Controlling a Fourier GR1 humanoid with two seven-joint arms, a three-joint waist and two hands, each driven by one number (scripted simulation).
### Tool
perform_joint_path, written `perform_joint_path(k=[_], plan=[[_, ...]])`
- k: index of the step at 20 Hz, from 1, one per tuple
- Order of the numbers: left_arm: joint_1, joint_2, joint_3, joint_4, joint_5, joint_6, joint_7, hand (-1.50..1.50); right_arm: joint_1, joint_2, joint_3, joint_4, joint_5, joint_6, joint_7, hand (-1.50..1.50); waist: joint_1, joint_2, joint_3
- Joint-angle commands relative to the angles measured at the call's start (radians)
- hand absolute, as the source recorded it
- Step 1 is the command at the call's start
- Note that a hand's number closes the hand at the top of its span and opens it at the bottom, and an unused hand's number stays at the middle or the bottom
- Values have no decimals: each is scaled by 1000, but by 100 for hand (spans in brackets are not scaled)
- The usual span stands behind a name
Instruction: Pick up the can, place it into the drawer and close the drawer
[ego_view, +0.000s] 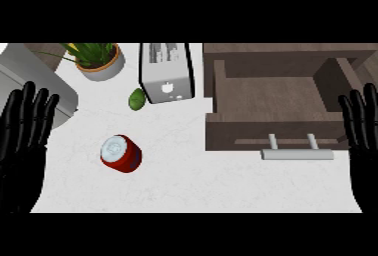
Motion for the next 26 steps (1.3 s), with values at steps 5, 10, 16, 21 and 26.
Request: perform_joint_path(k=[5,10,16,21,26], plan=[[159,-42,-37,-206,-23,25,63,-150,26,4,-1,-76,-35,18,47,-150,0,16,-30],[236,-89,45,-80,-5,129,254,-150,33,18,-49,40,-22,-60,217,-150,6,20,-30],[182,-86,25,-196,-44,171,443,-150,-34,8,-58,38,-18,-70,282,-150,-3,18,-30],[211,-101,19,-203,-44,142,401,-150,27,-20,-155,70,-115,-3,218,-150,-4,18,-30],[120,-101,23,-57,-66,146,387,-150,43,-14,-152,53,-101,8,193,-150,-6,19,-30]])
